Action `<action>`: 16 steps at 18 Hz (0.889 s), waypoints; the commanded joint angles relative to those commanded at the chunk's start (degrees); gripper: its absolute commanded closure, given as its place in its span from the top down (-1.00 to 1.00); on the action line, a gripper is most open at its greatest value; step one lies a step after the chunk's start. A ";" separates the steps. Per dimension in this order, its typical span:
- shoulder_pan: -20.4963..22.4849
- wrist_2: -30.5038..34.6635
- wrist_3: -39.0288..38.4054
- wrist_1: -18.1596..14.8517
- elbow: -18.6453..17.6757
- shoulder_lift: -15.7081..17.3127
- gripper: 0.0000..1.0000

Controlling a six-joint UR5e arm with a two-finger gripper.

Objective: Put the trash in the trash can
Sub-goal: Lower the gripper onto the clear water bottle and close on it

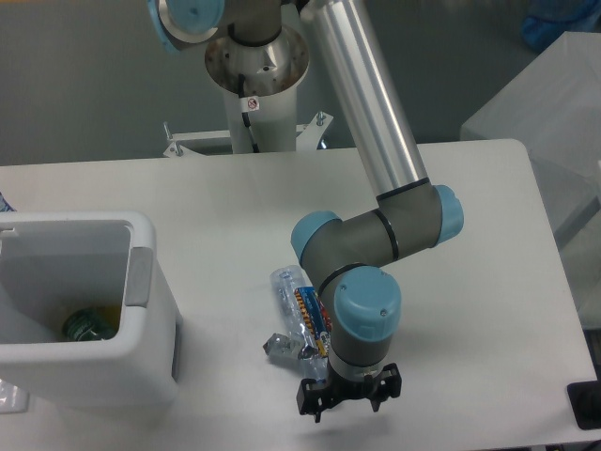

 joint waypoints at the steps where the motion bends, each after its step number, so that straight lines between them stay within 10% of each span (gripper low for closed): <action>1: -0.09 0.44 -0.09 0.09 0.09 -0.44 1.00; 16: -1.23 1.94 -0.53 1.32 -2.55 -0.18 0.73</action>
